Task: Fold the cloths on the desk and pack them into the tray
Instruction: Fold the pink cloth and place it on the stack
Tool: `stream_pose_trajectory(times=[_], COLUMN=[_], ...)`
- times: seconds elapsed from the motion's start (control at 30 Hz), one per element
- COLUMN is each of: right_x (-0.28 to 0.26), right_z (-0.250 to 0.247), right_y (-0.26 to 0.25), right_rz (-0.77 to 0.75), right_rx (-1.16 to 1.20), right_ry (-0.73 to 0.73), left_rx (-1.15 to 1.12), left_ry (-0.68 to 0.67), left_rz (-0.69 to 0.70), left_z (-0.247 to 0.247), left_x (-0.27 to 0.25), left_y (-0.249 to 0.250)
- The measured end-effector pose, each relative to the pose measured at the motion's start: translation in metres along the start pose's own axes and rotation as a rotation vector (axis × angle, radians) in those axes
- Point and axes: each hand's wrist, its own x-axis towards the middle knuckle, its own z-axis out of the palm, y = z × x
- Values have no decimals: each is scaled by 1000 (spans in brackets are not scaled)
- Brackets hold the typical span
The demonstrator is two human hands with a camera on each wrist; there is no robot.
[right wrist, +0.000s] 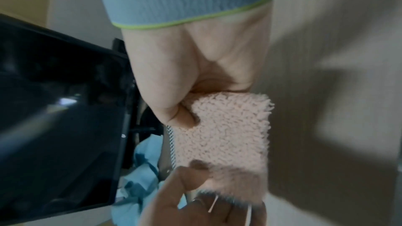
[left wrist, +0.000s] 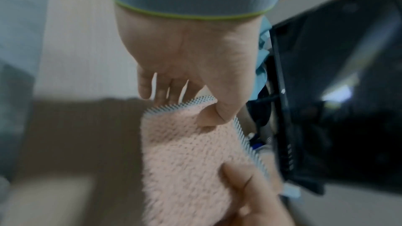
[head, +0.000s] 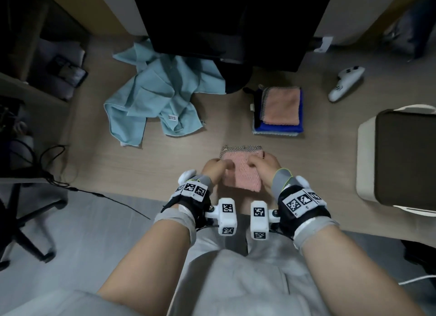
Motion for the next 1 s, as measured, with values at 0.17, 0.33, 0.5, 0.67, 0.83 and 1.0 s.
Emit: stream_pose_trajectory(times=[0.17,0.33,0.5,0.67,0.83,1.0], right_x=[-17,-17,-33,-26,-2,23], right_z=[-61,-98,-118,-118,-113,-108], right_y=[-46,-63,-75,-82,-93,-130], right_rz=[-106,-177,-272,-343,-325,-262], right_rx=[81,82,75,9,-26,43], right_ry=[-21,6,66,126,176,231], left_rx=[-191,-245,-193,-203,-135,-51], left_ry=[-132,-93,-48,-66,-45,-67], left_rz=[54,243,360,326,325,360], left_z=[35,55,64,58,47,38], left_x=[-44,-67,-74,-71,-47,-19], left_y=[55,83,102,104,117,155])
